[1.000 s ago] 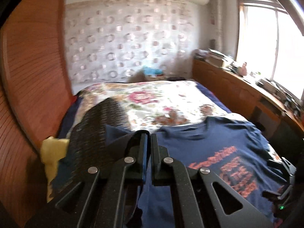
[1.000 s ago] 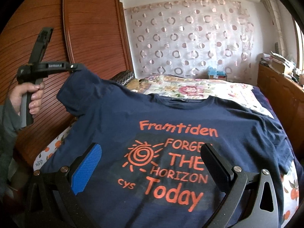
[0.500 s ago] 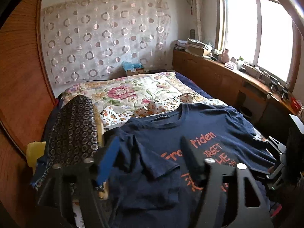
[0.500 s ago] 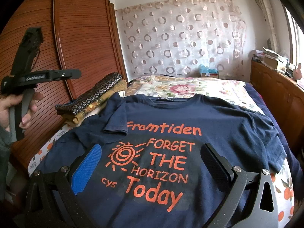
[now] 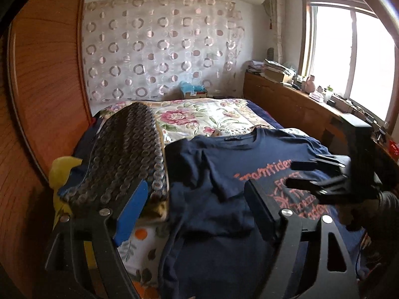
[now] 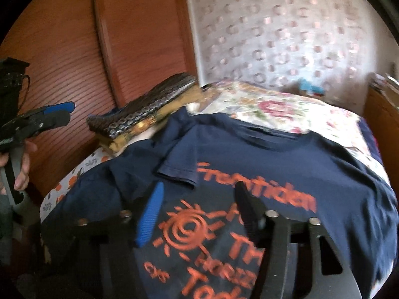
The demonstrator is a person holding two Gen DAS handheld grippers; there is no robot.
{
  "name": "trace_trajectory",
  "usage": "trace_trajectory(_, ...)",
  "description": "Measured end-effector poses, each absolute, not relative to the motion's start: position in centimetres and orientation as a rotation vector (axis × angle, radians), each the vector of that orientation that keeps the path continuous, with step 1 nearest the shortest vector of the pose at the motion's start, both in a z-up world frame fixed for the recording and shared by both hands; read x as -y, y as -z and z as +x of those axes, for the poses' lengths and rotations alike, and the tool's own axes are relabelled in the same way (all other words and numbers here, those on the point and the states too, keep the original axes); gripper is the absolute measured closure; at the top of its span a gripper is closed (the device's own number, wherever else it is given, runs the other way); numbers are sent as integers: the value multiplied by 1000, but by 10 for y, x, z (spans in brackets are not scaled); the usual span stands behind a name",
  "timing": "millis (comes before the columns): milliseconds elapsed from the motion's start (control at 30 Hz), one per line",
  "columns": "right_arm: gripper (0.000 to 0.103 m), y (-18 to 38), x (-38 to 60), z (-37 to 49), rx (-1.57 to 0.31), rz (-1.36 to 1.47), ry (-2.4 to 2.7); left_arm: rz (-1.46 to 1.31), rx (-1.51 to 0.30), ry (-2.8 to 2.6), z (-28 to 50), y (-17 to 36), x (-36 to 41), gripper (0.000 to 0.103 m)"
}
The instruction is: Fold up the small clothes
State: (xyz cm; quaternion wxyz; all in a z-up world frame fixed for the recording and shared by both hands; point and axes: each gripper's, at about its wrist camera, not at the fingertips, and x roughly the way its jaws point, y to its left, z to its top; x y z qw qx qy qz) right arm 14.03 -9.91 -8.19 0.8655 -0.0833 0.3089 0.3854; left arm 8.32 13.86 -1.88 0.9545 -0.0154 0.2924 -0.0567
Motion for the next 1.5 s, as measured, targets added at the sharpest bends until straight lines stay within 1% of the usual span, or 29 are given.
trace_trajectory(133,47,99,52,162,-713,-231,-854,-45,-600,104,73,29,-143,23)
trace_trajectory(267,54,111,19,183,-749,-297,-877,-40,-612,91,66,39,-145,23)
trace_trajectory(400,55,126,3,191,-772,-356,-864,-45,-629,97,63,45,-143,23)
trace_trajectory(467,58,131,-3,193,-769,-388,-851,-40,-634,99,63,49,-140,23)
trace_trajectory(533,64,132,-4,193,-756,-404,-846,-43,-637,105,62,54,-139,23)
trace_trajectory(600,83,131,-5,193,-745,-421,-829,-53,-645,110,62,57,-137,23)
trace_trajectory(667,91,128,0,195,-732,-424,-784,-58,-659,113,63,63,-135,23)
trace_trajectory(700,92,127,3,199,-727,-408,-762,-58,-663,113,64,64,-134,23)
trace_trajectory(967,91,119,49,231,-727,-241,-606,-52,-695,134,67,76,-123,23)
trace_trajectory(1033,83,119,52,234,-734,-225,-589,-51,-703,140,69,79,-119,23)
trace_trajectory(1067,69,119,54,235,-737,-225,-581,-49,-707,143,70,80,-117,23)
trace_trajectory(1100,57,119,55,235,-739,-224,-582,-48,-711,147,73,81,-115,23)
trace_trajectory(1300,50,116,80,212,-729,-242,-605,-38,-733,164,82,88,-104,23)
trace_trajectory(1500,50,118,143,167,-727,-206,-572,-25,-748,177,90,94,-93,23)
